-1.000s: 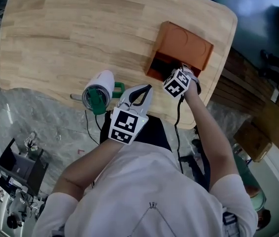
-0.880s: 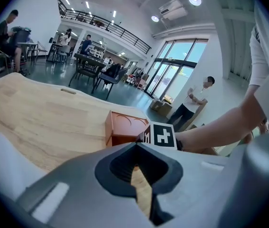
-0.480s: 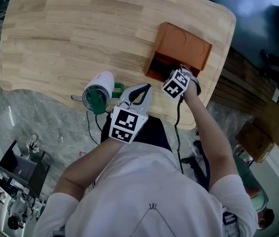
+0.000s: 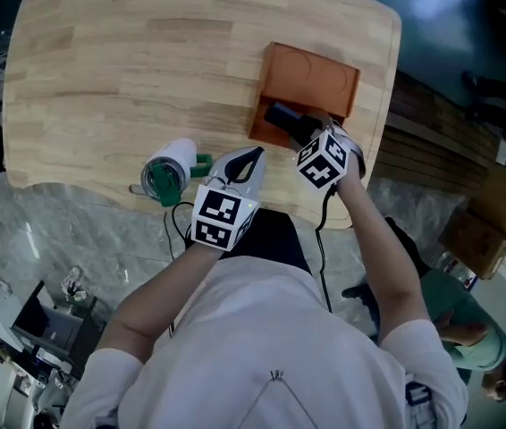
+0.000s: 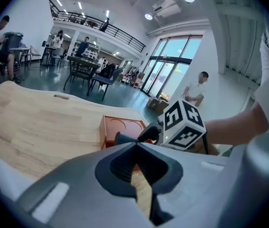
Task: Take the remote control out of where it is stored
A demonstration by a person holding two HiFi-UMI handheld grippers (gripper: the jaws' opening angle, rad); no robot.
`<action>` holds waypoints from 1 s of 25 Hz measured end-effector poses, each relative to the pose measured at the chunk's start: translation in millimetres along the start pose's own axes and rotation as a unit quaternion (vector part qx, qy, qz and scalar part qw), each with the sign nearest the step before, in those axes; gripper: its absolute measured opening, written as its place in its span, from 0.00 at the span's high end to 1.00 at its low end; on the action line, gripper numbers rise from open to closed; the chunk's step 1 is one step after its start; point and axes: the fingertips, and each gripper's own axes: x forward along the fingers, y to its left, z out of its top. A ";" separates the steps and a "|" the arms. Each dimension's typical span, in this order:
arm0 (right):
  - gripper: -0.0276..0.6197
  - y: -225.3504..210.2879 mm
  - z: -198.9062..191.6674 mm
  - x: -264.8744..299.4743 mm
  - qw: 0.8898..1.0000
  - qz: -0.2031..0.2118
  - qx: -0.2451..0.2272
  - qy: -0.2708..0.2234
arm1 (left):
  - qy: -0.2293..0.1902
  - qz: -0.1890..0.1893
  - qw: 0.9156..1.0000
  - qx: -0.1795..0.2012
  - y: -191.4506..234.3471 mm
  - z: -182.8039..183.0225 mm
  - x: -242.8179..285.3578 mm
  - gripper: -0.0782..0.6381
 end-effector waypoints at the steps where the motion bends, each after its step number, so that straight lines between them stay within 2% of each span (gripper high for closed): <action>1: 0.58 -1.5 1.6 -11.3 1.000 -0.007 0.015 -0.012 | 0.001 -0.003 1.000 0.005 -4.0 2.1 -0.7 0.89; 5: 0.58 -9.4 6.1 -65.6 0.992 -0.029 0.100 -0.071 | 0.006 -0.019 0.999 0.037 -26.5 16.3 -6.0 0.89; 9: 0.58 -20.1 10.6 -132.1 0.968 -0.052 0.190 -0.153 | 0.001 -0.042 0.996 0.079 -58.5 43.2 -18.2 0.89; 13: 0.58 -38.3 20.4 -197.4 0.928 -0.082 0.270 -0.245 | -0.018 -0.063 0.987 0.144 -84.7 86.7 -27.0 0.89; 16: 0.58 -38.1 17.9 -241.2 0.897 -0.085 0.319 -0.295 | -0.028 -0.069 0.983 0.166 -106.4 110.5 -39.2 0.89; 21: 0.58 -54.3 20.4 -305.8 0.844 -0.137 0.348 -0.384 | -0.059 -0.074 0.976 0.197 -121.6 154.3 -52.8 0.89; 25: 0.58 -55.7 13.0 -343.1 0.803 -0.149 0.379 -0.436 | -0.090 -0.072 0.971 0.210 -133.6 181.9 -67.2 0.89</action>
